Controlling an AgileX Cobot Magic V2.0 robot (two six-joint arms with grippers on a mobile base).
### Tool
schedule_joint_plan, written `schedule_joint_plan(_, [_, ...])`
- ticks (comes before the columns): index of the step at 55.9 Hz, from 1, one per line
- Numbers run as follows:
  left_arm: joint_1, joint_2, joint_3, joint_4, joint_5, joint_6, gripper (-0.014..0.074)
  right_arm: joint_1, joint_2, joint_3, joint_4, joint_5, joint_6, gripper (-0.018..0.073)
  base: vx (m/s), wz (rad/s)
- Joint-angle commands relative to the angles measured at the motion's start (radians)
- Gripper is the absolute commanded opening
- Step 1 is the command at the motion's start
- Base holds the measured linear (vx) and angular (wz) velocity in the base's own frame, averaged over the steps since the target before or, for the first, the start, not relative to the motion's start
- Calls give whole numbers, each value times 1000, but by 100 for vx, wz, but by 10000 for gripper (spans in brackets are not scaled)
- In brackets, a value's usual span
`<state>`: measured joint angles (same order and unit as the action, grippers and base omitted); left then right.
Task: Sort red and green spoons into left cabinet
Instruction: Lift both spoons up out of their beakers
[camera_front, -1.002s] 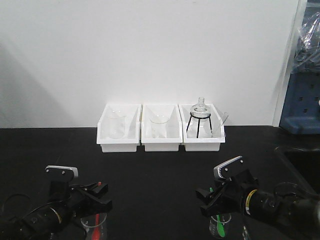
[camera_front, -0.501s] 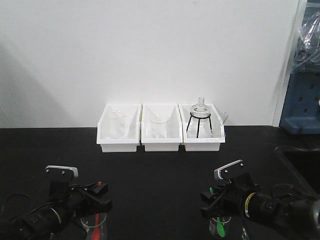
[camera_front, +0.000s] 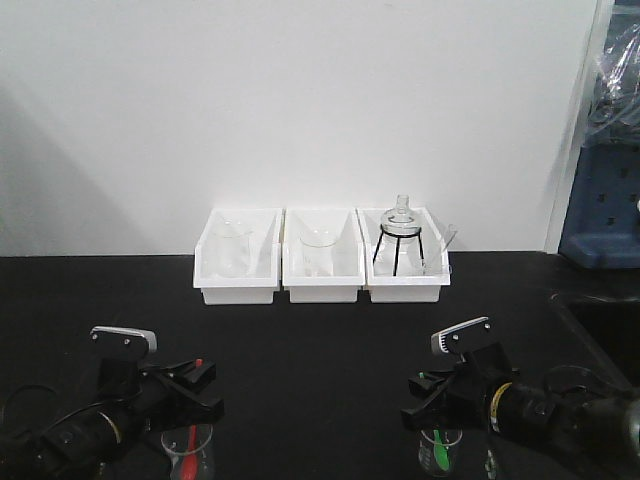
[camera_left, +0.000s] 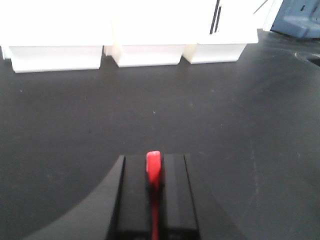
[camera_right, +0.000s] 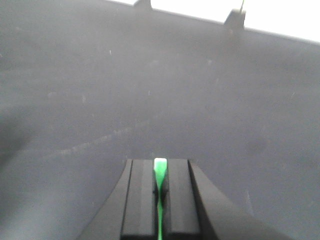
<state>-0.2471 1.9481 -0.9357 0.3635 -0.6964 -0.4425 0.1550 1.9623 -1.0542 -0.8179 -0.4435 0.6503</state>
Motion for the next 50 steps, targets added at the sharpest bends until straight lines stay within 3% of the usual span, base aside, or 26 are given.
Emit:
schedule_joint_plan(1, [8,-92,-28,-21,-61,1,73,0,-101,-30,13,-59,-8,-8,0,0])
schedule_joint_plan(26, [22,-375,1,-17,-46,0,73,0,-379,-19,11,-98,2,-9,0,0])
schedule_joint_plan(43, [22,-684,194,-17,-42,0,73,0,-581,96,0,-96,102,-9,0,0])
schedule_joint_plan(50, [22,-784,276,-17,-42,0,73,0,-665,199,-71,-96,111,-9,0,0])
